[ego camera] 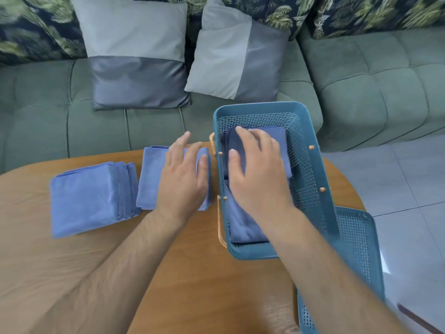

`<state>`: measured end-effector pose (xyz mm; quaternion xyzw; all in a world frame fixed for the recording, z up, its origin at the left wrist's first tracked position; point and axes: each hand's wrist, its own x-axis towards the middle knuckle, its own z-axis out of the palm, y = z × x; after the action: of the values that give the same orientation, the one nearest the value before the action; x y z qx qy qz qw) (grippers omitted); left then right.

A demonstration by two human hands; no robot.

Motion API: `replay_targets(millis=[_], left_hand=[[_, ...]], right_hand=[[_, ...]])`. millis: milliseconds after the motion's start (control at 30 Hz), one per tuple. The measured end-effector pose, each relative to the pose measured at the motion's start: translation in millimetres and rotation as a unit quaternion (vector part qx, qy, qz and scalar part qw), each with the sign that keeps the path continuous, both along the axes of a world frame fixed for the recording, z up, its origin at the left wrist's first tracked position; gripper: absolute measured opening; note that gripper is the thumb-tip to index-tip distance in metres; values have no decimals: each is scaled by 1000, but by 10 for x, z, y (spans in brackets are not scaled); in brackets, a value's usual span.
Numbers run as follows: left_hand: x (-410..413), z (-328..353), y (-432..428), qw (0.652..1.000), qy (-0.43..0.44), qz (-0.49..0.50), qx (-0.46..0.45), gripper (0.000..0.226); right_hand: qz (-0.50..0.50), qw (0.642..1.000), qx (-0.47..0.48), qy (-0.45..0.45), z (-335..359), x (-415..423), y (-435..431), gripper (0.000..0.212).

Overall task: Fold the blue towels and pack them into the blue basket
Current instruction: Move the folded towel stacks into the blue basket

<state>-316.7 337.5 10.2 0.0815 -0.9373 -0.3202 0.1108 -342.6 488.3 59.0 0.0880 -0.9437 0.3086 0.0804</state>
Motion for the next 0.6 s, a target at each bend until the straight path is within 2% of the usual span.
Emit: replay_targets(millis=[67, 133, 200, 300, 400, 500, 600], left_hand=[[106, -204, -293, 996, -80, 11, -40, 43], [210, -385, -587, 977, -186, -10, -105, 55], [307, -426, -768, 968, -239, 4, -79, 61], [376, -362, -838, 969, -244, 48, -12, 55], [399, -376, -866, 955, -291, 55, 18, 58], [433, -442, -924, 949, -307, 59, 48, 60], [465, -430, -969, 956, -284, 59, 46, 56]], right_hand=[[26, 999, -46, 6, 206, 233, -357, 42], [71, 993, -82, -55, 231, 394, -700, 41], [101, 982, -68, -142, 65, 459, -954, 42], [101, 964, 42, -242, -323, 444, -1137, 47], [47, 945, 142, -290, -621, 421, -1184, 51], [-12, 934, 150, -325, -743, 411, -1211, 50], [-44, 937, 153, -311, -789, 416, -1228, 49]])
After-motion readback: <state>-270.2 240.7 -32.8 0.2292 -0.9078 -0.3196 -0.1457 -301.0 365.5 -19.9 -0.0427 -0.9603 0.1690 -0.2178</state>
